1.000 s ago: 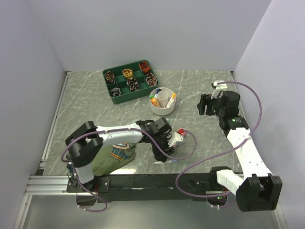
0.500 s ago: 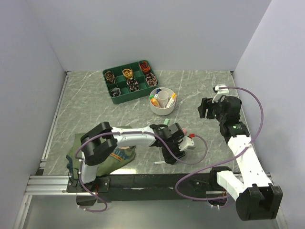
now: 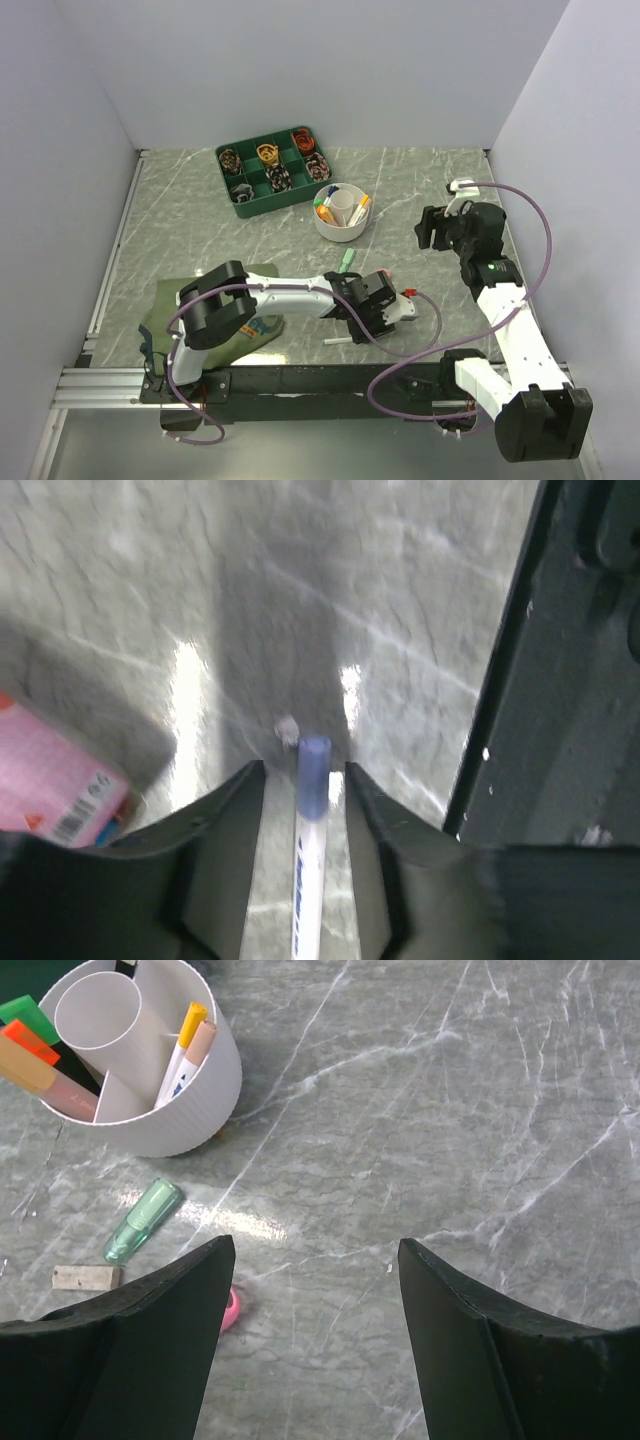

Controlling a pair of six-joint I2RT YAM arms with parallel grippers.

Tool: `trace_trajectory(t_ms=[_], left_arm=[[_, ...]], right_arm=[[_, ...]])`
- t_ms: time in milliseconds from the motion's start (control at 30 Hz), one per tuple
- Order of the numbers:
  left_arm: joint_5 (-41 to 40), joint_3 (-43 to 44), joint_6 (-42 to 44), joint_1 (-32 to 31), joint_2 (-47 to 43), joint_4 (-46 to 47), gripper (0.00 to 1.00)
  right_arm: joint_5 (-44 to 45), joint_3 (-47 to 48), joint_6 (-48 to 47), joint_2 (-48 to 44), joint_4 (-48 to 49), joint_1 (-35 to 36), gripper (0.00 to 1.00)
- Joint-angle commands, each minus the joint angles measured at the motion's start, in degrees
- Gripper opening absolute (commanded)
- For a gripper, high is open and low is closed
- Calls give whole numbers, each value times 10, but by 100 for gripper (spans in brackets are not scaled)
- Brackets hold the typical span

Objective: Sort the stationery into containers
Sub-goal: Pick up the pen from the corner of the board.

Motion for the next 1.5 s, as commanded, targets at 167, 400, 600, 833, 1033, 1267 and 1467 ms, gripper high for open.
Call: trace_trajectory(t_ms=[167,400,600,833,1033,1267,1467], left_arm=[[-35,-60,-15,-14,39,26,27],[-35,-38,-6,-13,45,-4,26],[-42,-74,-3,-7,15,-4,34],[-49,-109,13,-6,-5,4,31],[-37,-112,18,-6,2,6,24],[-15,-85,36,9,2,-18,1],[57,33,65,65,-52,-120,1]], right_arm=[[-2,18,-12,9,20,-4,74],[-9,18,-15,10,14,-4,74],[-12,18,-16,15,15,-4,74],[-13,20,-18,22,17,-5,74],[-16,23,-10,26,22,-5,74],[-8,31,-13,25,17,-5,74],[-8,65,-11,37,2,-5,74]])
